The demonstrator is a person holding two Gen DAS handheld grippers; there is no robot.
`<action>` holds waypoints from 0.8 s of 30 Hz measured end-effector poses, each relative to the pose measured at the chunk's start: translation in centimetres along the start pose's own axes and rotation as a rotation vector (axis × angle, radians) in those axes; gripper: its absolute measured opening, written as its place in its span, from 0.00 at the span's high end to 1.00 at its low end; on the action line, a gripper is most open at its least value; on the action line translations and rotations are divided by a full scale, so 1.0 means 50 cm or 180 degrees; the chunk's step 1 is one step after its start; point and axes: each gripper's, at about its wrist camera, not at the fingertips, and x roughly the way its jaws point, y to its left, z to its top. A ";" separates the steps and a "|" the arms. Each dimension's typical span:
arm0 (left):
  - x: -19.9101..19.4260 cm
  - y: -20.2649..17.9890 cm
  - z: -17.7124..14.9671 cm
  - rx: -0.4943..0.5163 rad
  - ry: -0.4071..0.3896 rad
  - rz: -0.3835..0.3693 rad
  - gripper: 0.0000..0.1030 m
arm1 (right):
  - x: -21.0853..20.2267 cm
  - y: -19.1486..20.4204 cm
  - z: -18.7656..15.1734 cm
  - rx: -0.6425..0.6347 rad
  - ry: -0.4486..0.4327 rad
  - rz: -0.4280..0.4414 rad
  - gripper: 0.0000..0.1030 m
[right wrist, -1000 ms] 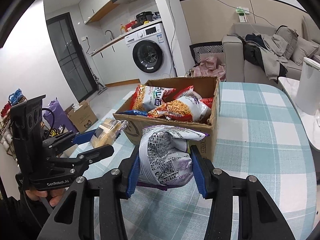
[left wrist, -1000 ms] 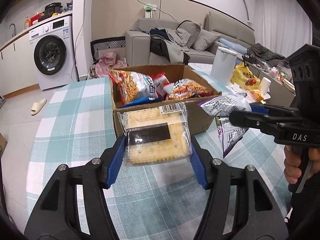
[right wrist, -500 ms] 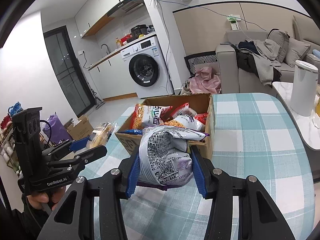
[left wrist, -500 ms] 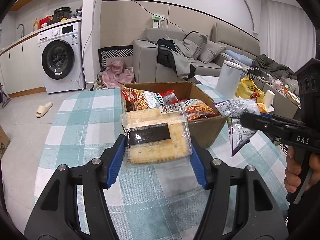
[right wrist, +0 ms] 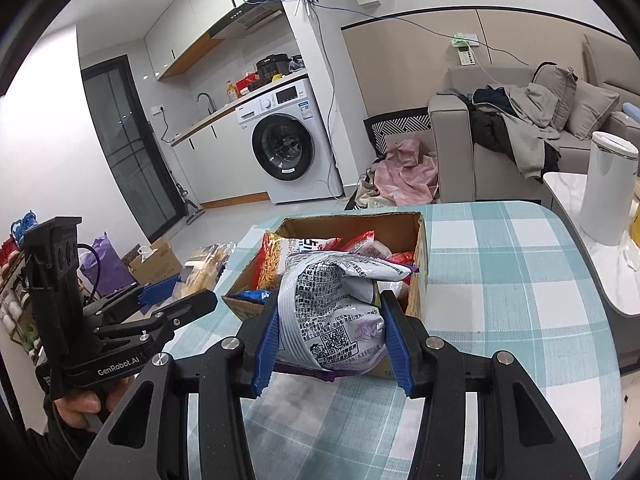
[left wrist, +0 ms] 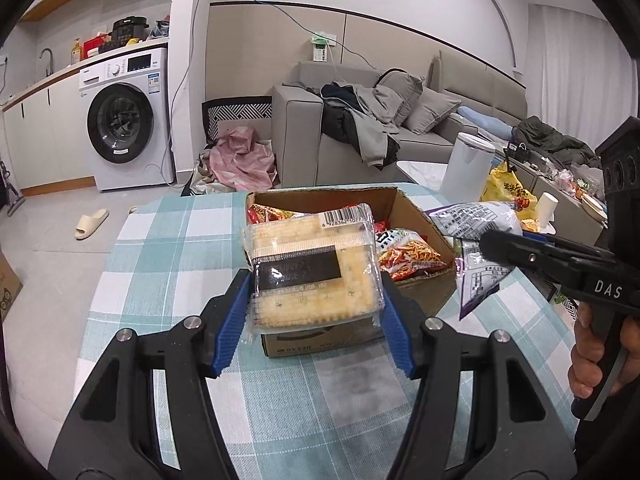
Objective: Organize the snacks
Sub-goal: 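Lift both packs and lower them into the cardboard box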
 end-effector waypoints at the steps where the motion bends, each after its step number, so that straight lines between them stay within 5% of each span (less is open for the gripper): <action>1: 0.005 0.000 0.004 0.0003 0.0002 -0.0001 0.43 | 0.002 -0.001 0.005 0.0017 -0.0005 -0.0005 0.53; 24: 0.167 0.009 0.083 -0.0030 0.0147 0.0005 0.43 | 0.119 -0.050 0.081 0.0335 0.0115 -0.0181 0.53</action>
